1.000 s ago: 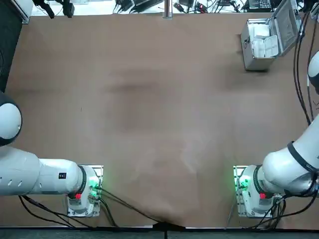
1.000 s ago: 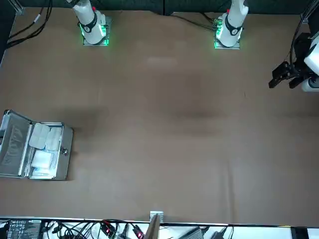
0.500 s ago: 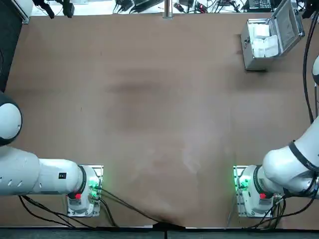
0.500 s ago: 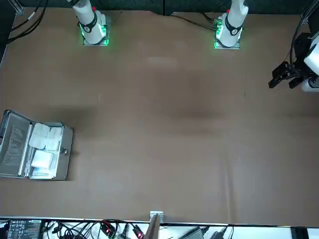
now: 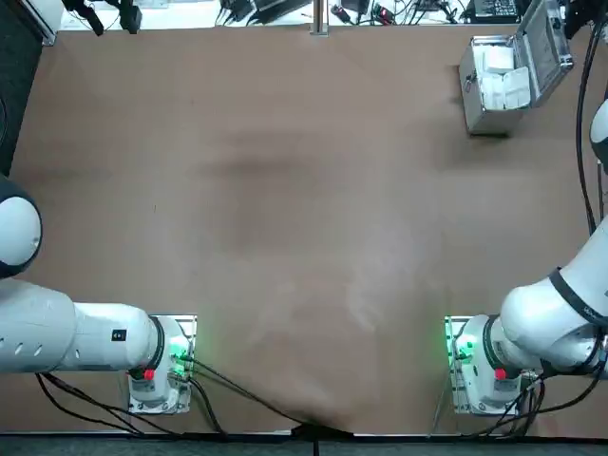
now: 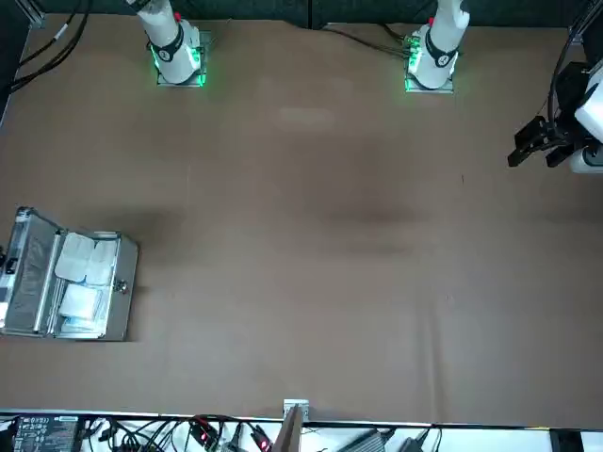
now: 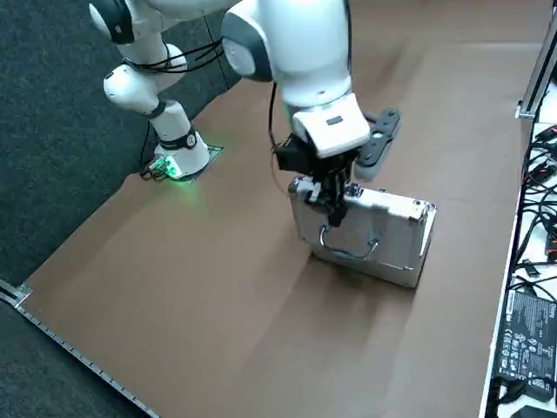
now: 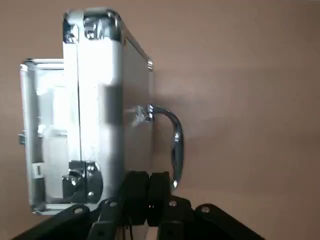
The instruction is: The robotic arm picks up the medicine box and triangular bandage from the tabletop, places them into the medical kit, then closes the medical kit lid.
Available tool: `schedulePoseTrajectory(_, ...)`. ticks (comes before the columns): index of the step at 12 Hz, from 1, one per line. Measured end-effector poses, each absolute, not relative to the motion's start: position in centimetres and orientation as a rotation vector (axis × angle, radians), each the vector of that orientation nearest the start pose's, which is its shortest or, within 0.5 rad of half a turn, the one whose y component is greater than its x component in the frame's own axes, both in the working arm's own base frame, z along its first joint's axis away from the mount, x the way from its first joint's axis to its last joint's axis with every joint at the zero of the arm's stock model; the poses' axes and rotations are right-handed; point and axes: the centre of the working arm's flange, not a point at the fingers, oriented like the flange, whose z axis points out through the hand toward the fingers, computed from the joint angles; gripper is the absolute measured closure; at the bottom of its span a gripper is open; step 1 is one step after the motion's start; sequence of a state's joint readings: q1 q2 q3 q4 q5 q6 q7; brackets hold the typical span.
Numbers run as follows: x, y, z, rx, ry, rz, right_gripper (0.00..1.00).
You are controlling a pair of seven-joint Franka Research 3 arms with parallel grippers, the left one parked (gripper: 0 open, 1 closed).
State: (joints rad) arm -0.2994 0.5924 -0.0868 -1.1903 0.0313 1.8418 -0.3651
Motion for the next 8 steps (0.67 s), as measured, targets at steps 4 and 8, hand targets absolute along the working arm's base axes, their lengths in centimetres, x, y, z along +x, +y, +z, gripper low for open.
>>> schedulePoseTrajectory(4,70.6,-18.9,45.3,-3.169,-0.134,-0.092,0.98)
schedulePoseTrajectory(8,71.4,-14.8,45.4,-3.161,-0.219,-0.081,0.98)
